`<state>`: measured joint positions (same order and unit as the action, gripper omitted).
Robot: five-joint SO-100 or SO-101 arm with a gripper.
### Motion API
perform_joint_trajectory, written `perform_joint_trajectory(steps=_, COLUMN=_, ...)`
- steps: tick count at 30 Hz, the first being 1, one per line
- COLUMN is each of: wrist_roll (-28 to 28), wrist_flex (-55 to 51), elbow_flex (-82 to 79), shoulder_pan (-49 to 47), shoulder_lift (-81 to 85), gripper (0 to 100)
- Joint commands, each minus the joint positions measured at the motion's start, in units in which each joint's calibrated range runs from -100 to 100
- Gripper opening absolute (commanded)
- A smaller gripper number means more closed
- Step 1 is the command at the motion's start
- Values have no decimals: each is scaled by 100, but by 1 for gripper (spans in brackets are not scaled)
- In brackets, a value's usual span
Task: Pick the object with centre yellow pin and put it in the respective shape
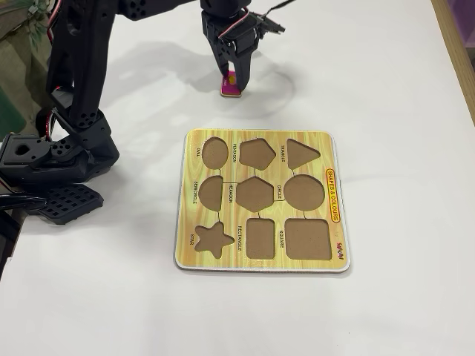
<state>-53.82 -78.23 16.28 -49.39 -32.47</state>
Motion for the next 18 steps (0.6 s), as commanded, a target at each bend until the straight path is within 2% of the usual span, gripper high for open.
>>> perform_joint_trajectory(steps=1, wrist_roll=27, wrist_flex=-33, elbow_flex=63, shoulder_pan=27, shoulder_lift=93, gripper=16)
perform_joint_trajectory(steps=18, wrist_roll=16, wrist_flex=-422, elbow_flex=63, shoulder_pan=105, shoulder_lift=84, gripper=16)
